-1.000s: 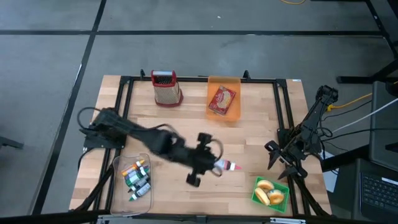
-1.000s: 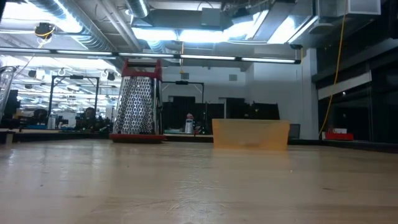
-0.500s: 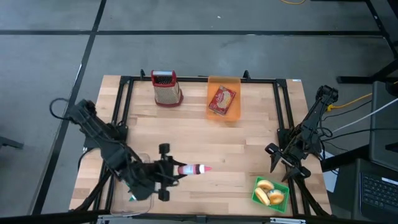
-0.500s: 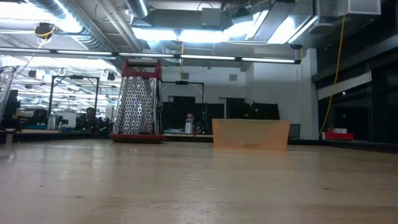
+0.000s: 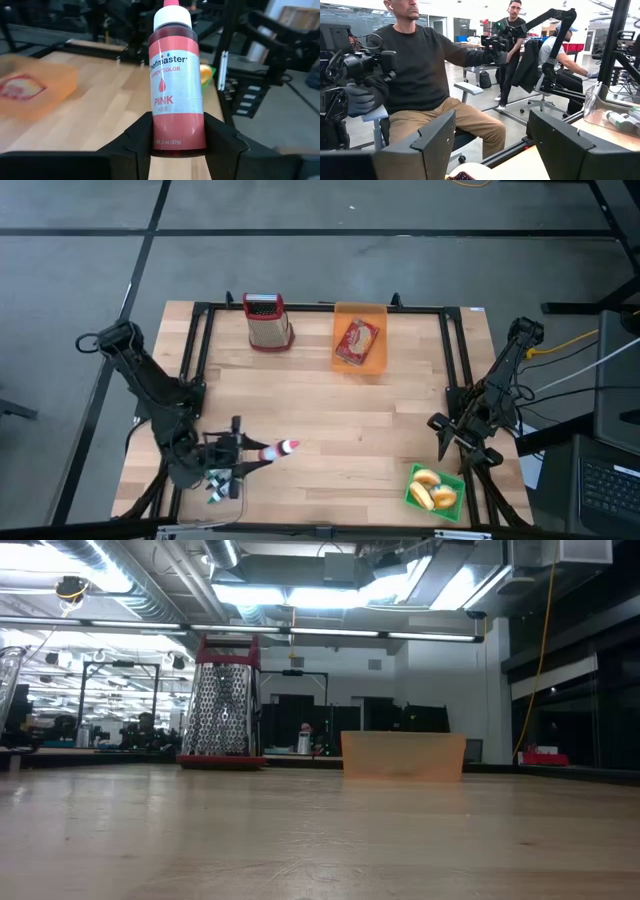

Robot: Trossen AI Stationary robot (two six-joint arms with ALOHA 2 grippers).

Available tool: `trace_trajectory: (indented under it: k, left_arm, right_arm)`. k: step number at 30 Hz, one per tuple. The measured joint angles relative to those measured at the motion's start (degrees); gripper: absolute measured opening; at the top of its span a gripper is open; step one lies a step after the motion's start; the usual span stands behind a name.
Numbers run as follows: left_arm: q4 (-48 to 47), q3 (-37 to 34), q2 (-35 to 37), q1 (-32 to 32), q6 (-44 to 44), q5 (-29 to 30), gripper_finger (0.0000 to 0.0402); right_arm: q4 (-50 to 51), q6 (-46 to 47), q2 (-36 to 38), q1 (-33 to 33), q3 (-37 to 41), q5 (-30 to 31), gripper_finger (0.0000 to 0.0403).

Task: Pick & Place Food Item
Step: Put the pink food coloring bottle into the transparent bin

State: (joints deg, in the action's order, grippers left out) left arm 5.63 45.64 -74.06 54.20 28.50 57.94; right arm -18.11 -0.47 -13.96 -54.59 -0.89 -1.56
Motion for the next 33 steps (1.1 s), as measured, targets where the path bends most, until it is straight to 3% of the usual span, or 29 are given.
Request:
trace_trajectory:
  k: [9, 14, 21, 33]
  left_arm:
    - [-22.43, -0.26, 0.04, 11.89, 28.00, 7.09, 0.0134]
    - [-32.82, -0.26, 0.04, 15.89, 40.62, 4.05, 0.0134]
    - [-35.55, -0.26, 0.11, 21.46, 46.92, 2.14, 0.0134]
    - [-64.43, -0.26, 0.11, 32.84, 83.07, -8.16, 0.0134]
  right_arm:
    - [-0.04, 2.63, -0.02, 0.01, -0.02, 0.51, 0.0256]
    - [0.02, 2.71, -0.02, 0.00, -0.02, 1.33, 0.0256]
    - [0.18, 2.62, -0.02, 0.00, -0.02, 2.64, 0.0256]
    - [0.97, 0.97, -0.02, 0.01, -0.01, 8.67, 0.0256]
